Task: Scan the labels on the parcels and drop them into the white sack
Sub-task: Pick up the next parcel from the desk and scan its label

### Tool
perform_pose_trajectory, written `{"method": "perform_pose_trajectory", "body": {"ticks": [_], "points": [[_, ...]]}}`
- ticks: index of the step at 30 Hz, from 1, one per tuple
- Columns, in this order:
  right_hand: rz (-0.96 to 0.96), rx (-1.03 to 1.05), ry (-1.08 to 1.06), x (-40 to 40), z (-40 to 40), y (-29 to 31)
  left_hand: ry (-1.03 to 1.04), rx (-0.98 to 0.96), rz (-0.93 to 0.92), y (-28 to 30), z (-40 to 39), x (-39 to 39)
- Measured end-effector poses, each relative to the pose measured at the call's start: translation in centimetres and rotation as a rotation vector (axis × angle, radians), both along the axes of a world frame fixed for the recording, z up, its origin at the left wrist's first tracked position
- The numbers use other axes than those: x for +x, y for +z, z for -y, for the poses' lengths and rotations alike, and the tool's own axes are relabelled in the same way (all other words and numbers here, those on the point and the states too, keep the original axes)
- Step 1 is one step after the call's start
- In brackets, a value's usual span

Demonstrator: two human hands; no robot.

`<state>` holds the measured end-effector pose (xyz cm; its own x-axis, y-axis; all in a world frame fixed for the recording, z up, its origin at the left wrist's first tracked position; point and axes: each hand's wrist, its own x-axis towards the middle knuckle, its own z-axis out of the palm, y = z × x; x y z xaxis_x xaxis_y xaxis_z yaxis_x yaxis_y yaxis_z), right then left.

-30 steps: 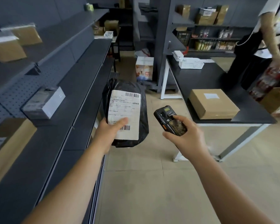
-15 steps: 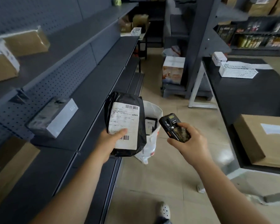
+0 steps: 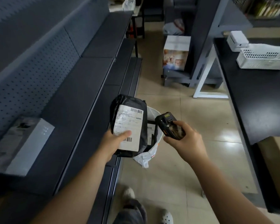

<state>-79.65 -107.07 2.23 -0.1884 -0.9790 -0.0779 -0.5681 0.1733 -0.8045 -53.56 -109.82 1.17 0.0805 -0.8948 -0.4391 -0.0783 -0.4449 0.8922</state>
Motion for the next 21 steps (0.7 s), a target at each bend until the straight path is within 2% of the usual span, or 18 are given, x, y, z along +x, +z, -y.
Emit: {"method": "perform_pose_trajectory", "body": {"ticks": [5, 14, 21], "points": [[-0.024, 0.088, -0.052, 1.2, 4.5, -3.3, -0.097, 0.15, -0.016, -5.5, 7.0, 1.0], [-0.059, 0.226, -0.146, 3.9, 11.4, -10.4, -0.361, 0.303, 0.044, -15.1, 16.3, 2.8], [-0.061, 0.347, -0.146, 5.1, 14.9, -16.3, -0.481, 0.284, 0.337, -20.9, 19.9, 2.7]]}}
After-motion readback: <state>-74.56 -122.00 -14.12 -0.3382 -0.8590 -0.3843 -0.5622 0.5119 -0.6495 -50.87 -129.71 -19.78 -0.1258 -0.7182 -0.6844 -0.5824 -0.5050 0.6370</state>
